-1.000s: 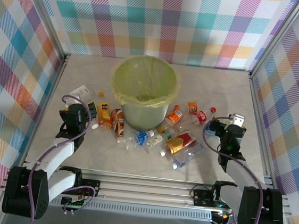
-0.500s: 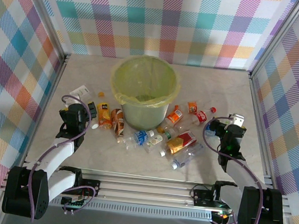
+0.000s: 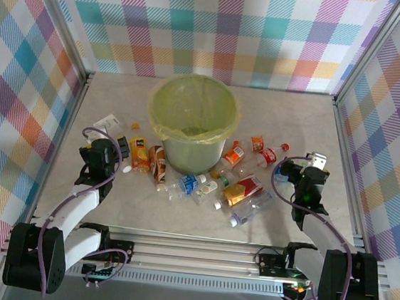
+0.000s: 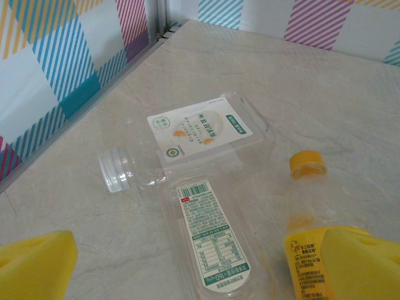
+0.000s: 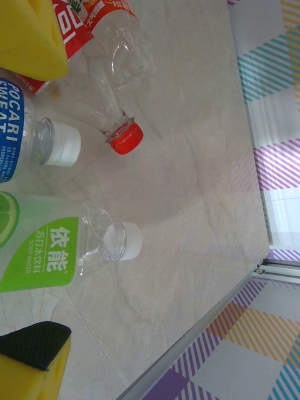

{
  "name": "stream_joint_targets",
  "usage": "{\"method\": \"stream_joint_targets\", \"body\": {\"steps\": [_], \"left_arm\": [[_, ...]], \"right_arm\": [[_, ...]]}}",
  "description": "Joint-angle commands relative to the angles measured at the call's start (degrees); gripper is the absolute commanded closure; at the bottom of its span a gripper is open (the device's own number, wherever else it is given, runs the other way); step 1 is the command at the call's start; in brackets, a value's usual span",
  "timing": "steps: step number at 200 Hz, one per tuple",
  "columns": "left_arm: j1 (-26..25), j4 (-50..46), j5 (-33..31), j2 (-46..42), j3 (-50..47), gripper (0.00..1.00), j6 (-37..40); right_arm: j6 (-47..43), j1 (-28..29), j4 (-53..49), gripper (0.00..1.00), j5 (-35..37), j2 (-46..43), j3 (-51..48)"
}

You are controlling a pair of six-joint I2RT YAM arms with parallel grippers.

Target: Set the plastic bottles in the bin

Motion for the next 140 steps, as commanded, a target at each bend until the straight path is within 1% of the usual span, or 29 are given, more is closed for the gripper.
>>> {"method": "stream_joint_targets", "body": {"steps": [1, 36, 67, 82, 98, 140], "left_arm": [[-0.45, 1.43, -0.83, 0.75, 0.92, 0.00, -0.66], [-0.36, -0.66, -0.48, 1.80, 2.61, 0.00, -0.49], [0.19, -5.55, 0.01, 3.66, 7.66, 0.00, 0.62], [0.99, -8.96, 1.04, 5.71, 11.55, 0.00, 1.73], [2.35, -12.38, 2.95, 8.83, 16.32, 0.00, 4.54], [5.57, -28.31, 4.19, 21.14, 32.10, 0.00, 9.64]], "right_arm": [[0.40, -0.40, -0.12, 0.00, -0.20, 0.09, 1.46], [0.40, -0.40, -0.19, 0.00, -0.01, 0.08, 1.54], [0.38, -0.36, -0.13, 0.00, -0.02, 0.33, 1.69], [0.31, -0.38, -0.27, 0.00, -0.08, 0.35, 1.80], [0.31, -0.38, -0.43, 0.00, 0.06, 0.17, 1.80], [0.02, -0.38, -0.56, 0.00, 0.06, -0.23, 1.80]]}}
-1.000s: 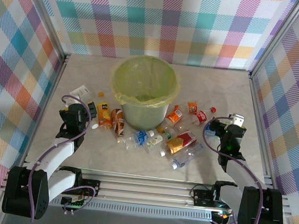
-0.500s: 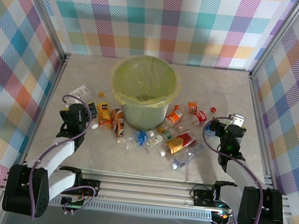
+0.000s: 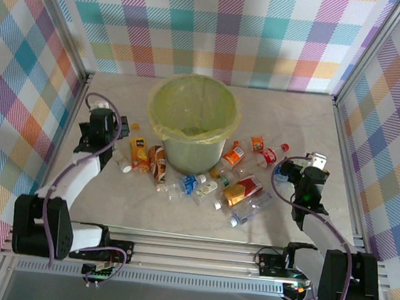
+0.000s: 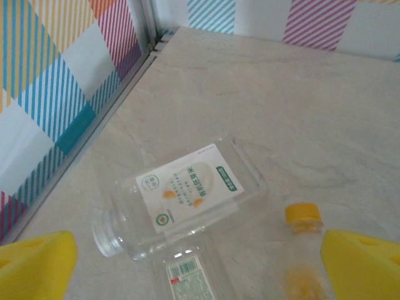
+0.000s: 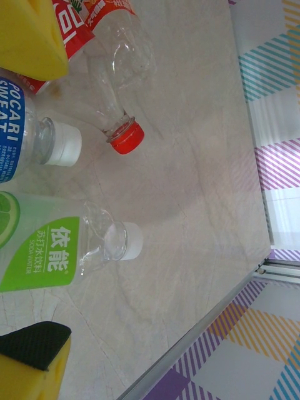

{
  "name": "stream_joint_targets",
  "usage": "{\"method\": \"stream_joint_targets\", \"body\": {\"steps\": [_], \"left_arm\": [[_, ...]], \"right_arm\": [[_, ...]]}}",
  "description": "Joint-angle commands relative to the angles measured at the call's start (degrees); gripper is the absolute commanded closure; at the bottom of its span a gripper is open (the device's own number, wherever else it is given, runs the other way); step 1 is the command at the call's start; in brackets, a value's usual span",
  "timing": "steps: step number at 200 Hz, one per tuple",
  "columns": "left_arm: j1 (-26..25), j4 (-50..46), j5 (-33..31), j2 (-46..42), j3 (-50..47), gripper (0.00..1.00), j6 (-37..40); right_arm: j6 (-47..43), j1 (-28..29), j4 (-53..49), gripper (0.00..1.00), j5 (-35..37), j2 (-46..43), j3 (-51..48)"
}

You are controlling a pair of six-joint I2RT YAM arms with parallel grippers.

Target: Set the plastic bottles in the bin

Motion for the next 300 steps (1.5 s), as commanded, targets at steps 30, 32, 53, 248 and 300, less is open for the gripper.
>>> {"method": "stream_joint_targets", "body": {"steps": [30, 32, 53, 248, 300], "left_arm": [[3.66, -22.51, 4.18, 12.75, 16.91, 0.00, 7.97], [3.80, -22.88, 4.47, 13.16, 17.35, 0.00, 8.17], [5.19, -26.72, 7.23, 16.99, 22.12, 0.00, 10.79], [11.14, -36.29, 17.64, 40.74, 41.41, 0.00, 26.63], [11.46, -34.31, 15.33, 44.93, 44.80, 0.00, 26.63]], "right_arm": [[-0.04, -0.41, -0.23, 0.00, -0.40, -0.35, 1.74], [-0.09, -0.39, -0.20, 0.00, -0.40, -0.37, 1.72], [-0.21, -0.38, 0.04, 0.00, -0.85, -0.47, 1.69], [-1.51, -0.38, 0.78, 0.00, -0.84, -0.03, 1.60], [-1.99, -0.38, 0.77, 0.00, -0.49, 0.06, 1.60]]}}
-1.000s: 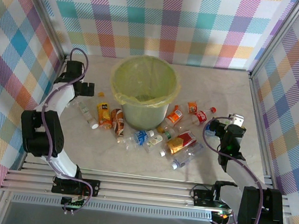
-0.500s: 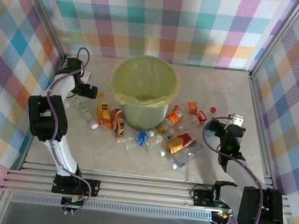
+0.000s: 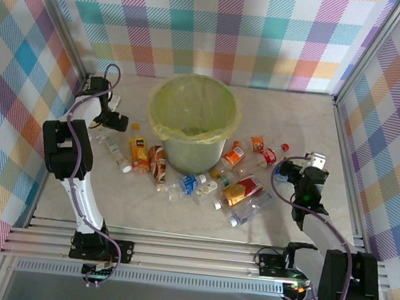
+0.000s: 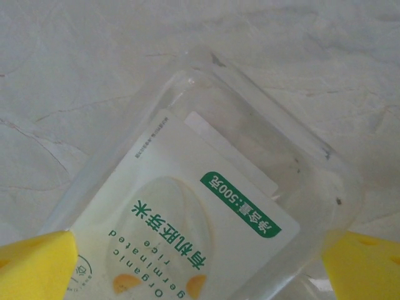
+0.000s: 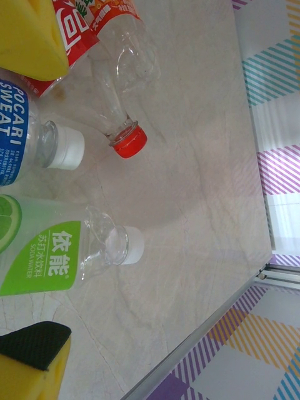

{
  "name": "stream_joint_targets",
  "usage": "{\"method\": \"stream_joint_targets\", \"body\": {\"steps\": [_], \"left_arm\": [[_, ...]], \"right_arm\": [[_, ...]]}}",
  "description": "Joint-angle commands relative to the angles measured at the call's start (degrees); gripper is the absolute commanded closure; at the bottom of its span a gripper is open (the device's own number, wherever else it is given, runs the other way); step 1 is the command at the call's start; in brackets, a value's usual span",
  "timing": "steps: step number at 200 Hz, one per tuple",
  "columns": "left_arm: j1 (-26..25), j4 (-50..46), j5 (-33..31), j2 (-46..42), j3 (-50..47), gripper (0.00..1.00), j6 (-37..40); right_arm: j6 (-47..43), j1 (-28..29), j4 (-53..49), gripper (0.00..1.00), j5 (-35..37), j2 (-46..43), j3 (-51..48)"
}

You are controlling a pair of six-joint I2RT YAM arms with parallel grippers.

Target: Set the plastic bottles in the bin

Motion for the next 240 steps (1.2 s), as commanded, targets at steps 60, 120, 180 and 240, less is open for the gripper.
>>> {"method": "stream_joint_targets", "body": {"steps": [60, 120, 180, 240], "left_arm": [[1.71, 0.14, -1.47, 5.22, 7.69, 0.00, 0.57], [1.71, 4.23, -0.12, 4.69, 13.74, 0.00, -5.07], [3.98, -6.70, 11.71, 4.80, 20.67, 0.00, 10.94], [8.95, -7.45, 20.41, 5.35, 16.23, 0.00, 21.41]], "right_arm": [[-1.78, -0.38, 1.05, 0.00, 0.28, 0.32, 1.53], [-2.05, -0.38, 0.90, 0.00, -0.47, 0.92, 1.94], [-2.35, -0.38, 0.88, 0.00, -0.07, 1.02, 1.93], [-2.74, -0.43, 0.99, 0.00, -0.01, 2.05, 2.20]]}}
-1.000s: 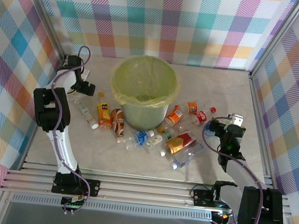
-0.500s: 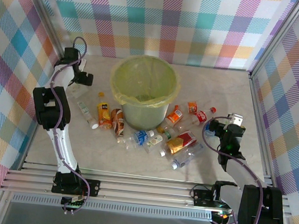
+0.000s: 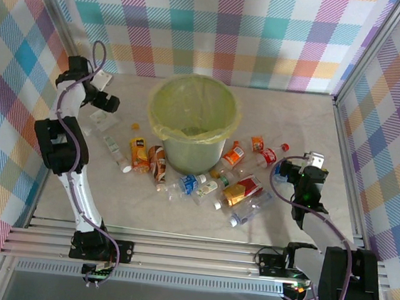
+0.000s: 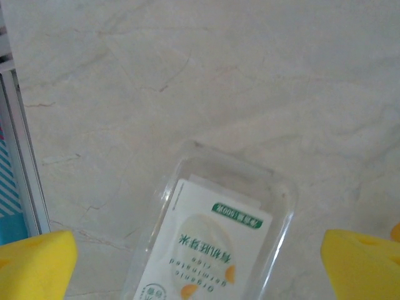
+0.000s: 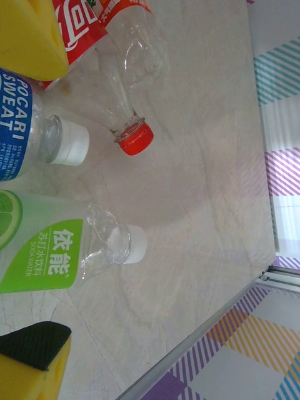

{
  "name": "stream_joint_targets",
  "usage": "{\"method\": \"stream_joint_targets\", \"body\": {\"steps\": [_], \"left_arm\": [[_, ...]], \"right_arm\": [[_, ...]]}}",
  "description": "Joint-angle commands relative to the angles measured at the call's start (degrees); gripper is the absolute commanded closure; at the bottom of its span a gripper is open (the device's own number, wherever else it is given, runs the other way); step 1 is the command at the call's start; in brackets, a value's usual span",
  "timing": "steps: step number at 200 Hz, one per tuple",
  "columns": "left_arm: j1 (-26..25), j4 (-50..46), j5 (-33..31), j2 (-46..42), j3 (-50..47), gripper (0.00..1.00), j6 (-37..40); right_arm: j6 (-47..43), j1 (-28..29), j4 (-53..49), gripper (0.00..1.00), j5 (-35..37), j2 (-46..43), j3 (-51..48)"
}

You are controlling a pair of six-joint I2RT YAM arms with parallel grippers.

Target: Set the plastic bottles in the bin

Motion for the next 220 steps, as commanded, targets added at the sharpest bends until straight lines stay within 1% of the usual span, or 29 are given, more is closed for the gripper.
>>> {"method": "stream_joint_targets", "body": {"steps": [1, 75, 100, 159, 220], "left_arm": [[2.18, -1.96, 4.71, 0.25, -1.97, 0.00, 5.48], [2.60, -4.75, 7.47, 3.92, -1.83, 0.00, 7.89], [2.60, -3.93, 5.29, 4.84, -1.69, 0.00, 7.85], [2.25, -2.06, 2.46, 6.16, -2.20, 0.00, 7.72], [1.07, -1.07, 1.56, 7.21, -2.38, 0.00, 6.93]], "right_arm": [[-0.71, -0.40, 0.97, 0.00, 0.00, 0.69, 1.87], [-1.06, -0.38, 0.97, 0.00, 0.18, 1.84, 2.18], [-1.14, -0.38, 0.97, 0.00, 0.19, 2.02, 2.22], [-1.24, -0.43, 0.97, 0.00, 0.10, 2.15, 2.13], [-1.51, -0.38, 1.13, 0.00, -0.16, 2.38, 2.22]]}}
